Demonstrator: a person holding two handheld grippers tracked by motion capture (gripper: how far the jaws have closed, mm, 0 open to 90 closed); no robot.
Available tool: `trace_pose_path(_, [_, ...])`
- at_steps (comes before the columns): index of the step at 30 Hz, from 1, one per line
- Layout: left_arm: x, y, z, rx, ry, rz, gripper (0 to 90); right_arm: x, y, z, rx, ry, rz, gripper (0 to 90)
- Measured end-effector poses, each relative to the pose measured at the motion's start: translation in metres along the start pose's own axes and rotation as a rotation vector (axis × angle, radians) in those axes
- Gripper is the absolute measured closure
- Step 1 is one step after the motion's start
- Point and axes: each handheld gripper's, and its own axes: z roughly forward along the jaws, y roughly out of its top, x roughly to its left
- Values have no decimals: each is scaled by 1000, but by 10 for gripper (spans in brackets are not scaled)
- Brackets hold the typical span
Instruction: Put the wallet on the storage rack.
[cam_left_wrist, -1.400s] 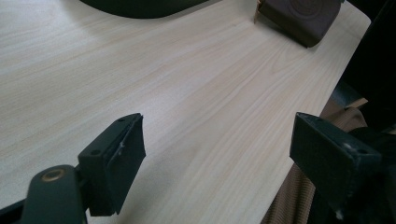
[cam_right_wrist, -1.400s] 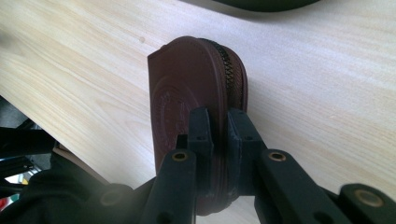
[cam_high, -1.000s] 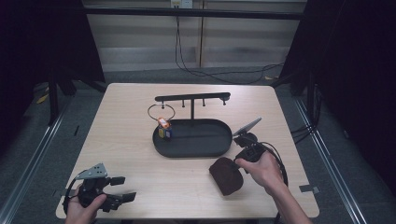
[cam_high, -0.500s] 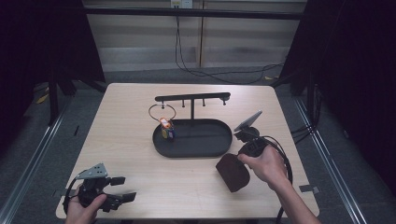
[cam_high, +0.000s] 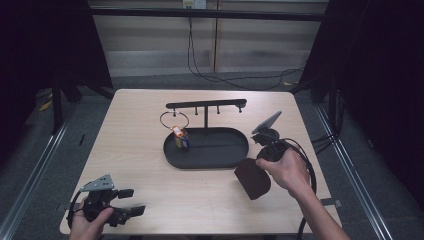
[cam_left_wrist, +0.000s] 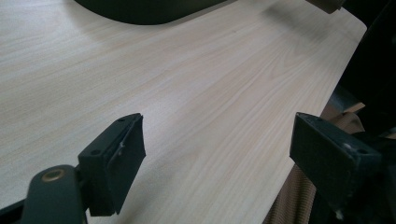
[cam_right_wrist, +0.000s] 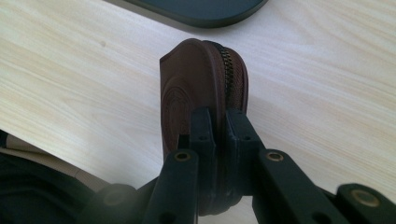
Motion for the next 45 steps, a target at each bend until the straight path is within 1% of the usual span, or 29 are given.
trace_pose_path(4, [0, 0, 0, -2, 0, 1, 179, 0, 5, -2, -3, -5, 2, 829])
trace_pose_path(9, [0, 0, 0, -1, 5, 2, 179, 2, 10, -5, -18, -1, 0, 830])
trace_pose_path(13, [0, 0, 0, 1, 0, 2, 179, 2, 13, -6, -29, 0, -4, 830])
trace_pose_path(17, [0, 0, 0, 5, 3, 1, 180, 1, 19, -8, -52, 21, 7, 830])
trace_pose_path(25, [1, 0, 0, 3, -1, -3, 179, 2, 32, -7, -51, 15, 7, 830])
trace_pose_path(33, [1, 0, 0, 3, -5, -4, 179, 0, 40, -4, -65, 29, 26, 830])
trace_pose_path(38, [1, 1, 0, 7, 0, 1, 179, -3, 45, -4, -64, 20, 35, 830])
trace_pose_path(41, [1, 1, 0, 11, 1, 7, 179, -2, 49, -4, -67, 19, 38, 830])
trace_pose_path(45, [0, 0, -1, 7, -1, 4, 179, 0, 54, -5, -71, 17, 39, 830])
